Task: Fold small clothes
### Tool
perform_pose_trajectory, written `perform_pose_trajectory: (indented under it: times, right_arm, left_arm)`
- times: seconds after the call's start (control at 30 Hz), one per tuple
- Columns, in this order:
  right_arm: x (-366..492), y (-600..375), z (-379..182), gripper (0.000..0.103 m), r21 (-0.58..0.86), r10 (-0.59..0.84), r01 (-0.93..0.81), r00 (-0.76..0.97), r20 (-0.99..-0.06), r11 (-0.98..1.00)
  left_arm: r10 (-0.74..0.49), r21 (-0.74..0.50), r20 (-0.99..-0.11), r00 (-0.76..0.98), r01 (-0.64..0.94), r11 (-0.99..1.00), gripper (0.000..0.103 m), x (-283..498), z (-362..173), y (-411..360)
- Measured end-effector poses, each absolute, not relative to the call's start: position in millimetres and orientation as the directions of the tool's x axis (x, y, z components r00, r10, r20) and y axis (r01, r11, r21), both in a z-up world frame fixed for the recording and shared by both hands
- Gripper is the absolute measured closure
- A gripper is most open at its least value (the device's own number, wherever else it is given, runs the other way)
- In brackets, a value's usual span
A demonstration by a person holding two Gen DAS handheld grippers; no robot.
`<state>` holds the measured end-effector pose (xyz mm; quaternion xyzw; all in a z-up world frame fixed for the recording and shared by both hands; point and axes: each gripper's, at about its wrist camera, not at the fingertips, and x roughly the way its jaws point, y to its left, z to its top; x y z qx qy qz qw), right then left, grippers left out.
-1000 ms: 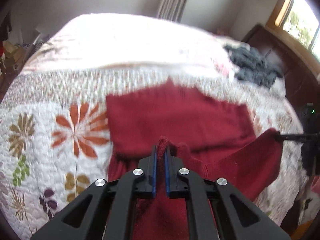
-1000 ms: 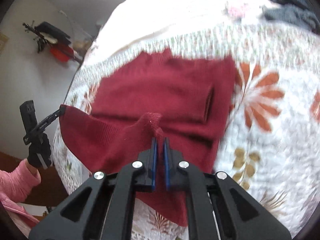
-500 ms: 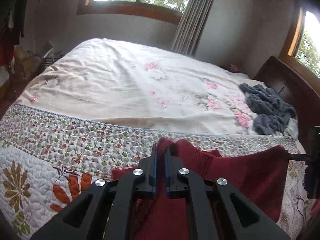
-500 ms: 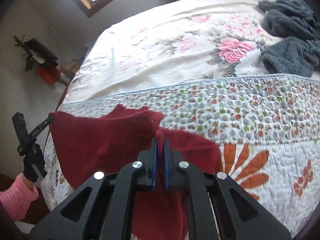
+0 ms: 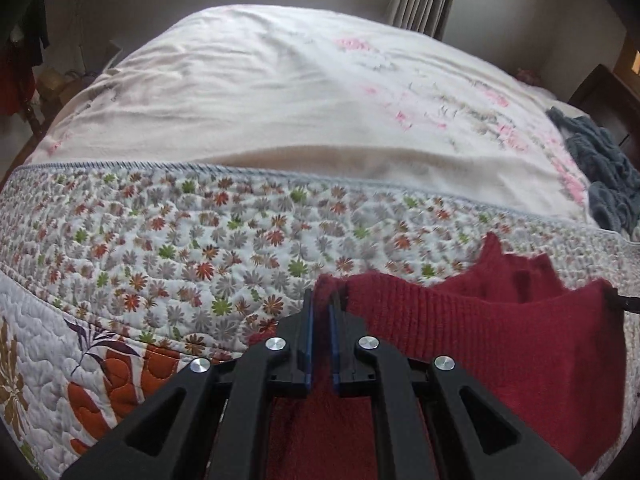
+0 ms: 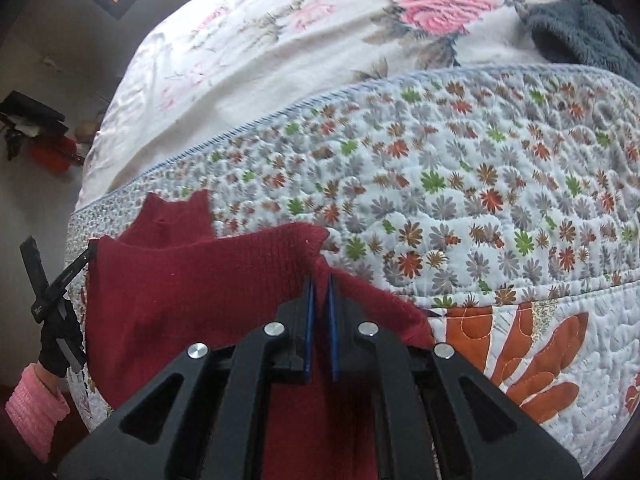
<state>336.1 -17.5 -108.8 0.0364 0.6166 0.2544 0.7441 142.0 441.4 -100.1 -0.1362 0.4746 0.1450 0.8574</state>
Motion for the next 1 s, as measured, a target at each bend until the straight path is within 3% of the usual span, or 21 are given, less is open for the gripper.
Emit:
perform_pose_trajectory:
  times: [0.2, 0.23, 0.3, 0.4, 0.6, 0.77, 0.93, 1.0]
  right_arm:
    - [337, -16, -113, 0.089, 0.364, 0.412, -0.32, 0.098, -0.906, 0.875]
    - [335, -19, -108, 0.082, 0.367, 0.416, -0.315, 0.104, -0.903, 0.875]
    - [327, -27, -97, 0.073, 0.39, 0.441, -0.31, 0.114, -0.89, 0.867]
    - [305, -39, -80, 0.061, 0.394, 0.451, -0.329, 0.115, -0.885, 0.858]
    - [244, -62, -68, 0.06, 0.425, 0.463, -0.341, 0.036, -0.885, 0.838]
    - [198, -74, -75, 0.059, 0.419, 0.434, -0.329, -0.028, -0.9, 0.846]
    - [170, -73, -92, 0.058, 0.387, 0.385, -0.344, -0.078, -0.92, 0.855]
    - [162, -69, -96, 0.065, 0.365, 0.356, -0.365, -0.093, -0.93, 0.857]
  left_arm:
    - [0.104, -0.109, -0.884, 0.456, -0.417, 0.902, 0.087, 146, -106, 448]
    - [0.108, -0.115, -0.88, 0.463, -0.427, 0.897, 0.086, 143, -101, 449]
    - [0.14, -0.109, -0.869, 0.475, -0.459, 0.881, 0.07, 135, -86, 453]
    - [0.192, -0.094, -0.838, 0.511, -0.482, 0.871, 0.068, 118, -60, 447]
    - [0.117, -0.123, -0.829, 0.547, -0.383, 0.916, 0.06, 82, -31, 397]
    - [0.002, -0.145, -0.884, 0.467, -0.278, 0.949, 0.057, 66, -53, 341]
    - [-0.02, -0.136, -0.908, 0.419, -0.251, 0.958, 0.055, 49, -71, 314]
    - [-0.016, -0.128, -0.917, 0.399, -0.256, 0.958, 0.055, 47, -79, 313]
